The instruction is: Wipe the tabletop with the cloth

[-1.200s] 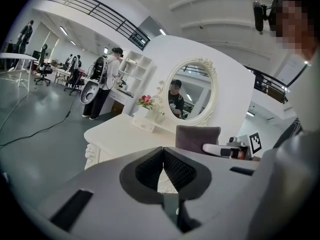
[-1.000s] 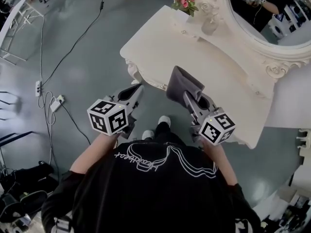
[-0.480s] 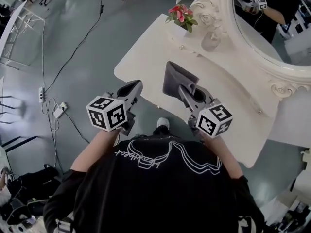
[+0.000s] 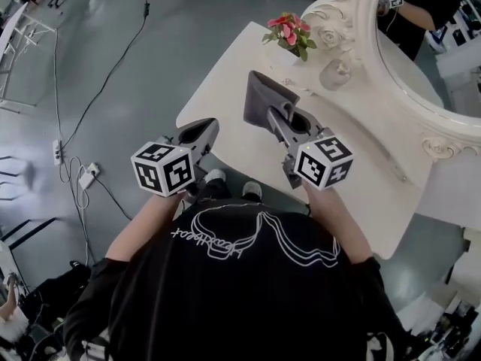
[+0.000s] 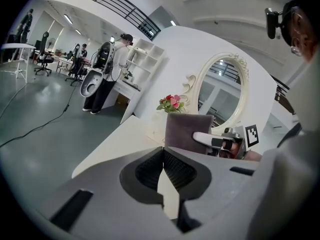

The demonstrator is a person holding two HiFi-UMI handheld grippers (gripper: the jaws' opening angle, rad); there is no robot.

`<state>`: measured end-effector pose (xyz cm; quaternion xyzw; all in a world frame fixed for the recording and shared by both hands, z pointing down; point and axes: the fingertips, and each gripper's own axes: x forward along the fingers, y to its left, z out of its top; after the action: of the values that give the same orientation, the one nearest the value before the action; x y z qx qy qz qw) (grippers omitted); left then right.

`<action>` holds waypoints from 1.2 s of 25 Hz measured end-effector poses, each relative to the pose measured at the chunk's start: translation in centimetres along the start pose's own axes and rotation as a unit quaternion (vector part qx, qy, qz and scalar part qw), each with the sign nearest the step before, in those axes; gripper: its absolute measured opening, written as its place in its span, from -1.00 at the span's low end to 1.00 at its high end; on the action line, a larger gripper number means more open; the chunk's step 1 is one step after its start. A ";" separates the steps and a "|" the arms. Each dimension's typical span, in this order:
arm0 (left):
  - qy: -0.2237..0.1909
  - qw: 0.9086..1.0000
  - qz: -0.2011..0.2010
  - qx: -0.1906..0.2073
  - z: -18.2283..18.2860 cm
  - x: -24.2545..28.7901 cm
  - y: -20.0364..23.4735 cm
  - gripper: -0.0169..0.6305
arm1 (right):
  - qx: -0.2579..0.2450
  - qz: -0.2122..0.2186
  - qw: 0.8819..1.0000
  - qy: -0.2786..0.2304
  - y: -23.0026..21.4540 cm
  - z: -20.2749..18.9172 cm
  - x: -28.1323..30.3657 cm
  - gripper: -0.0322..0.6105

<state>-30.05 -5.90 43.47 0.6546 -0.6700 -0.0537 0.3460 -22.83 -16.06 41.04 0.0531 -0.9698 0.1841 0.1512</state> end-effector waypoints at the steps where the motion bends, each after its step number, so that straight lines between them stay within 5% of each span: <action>1: 0.004 1.000 -0.002 0.004 0.4 0.1 0.8 -0.93 | 0.004 -0.004 1.000 0.000 0.0 0.2 1.0 -0.75; 22: 0.066 0.997 -0.025 0.031 3.6 -0.6 11.6 -0.93 | 0.016 -0.093 0.994 0.048 -1.6 -3.5 17.8 -0.75; 30: 0.073 0.996 -0.030 0.033 4.3 0.1 13.0 -0.93 | -0.049 -0.153 0.982 0.099 -4.1 -5.9 19.3 -0.75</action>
<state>-43.25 -5.85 47.11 0.6873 -0.6246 0.0061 0.3707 -38.89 -18.59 53.67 0.1752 -0.9382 0.1154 0.2753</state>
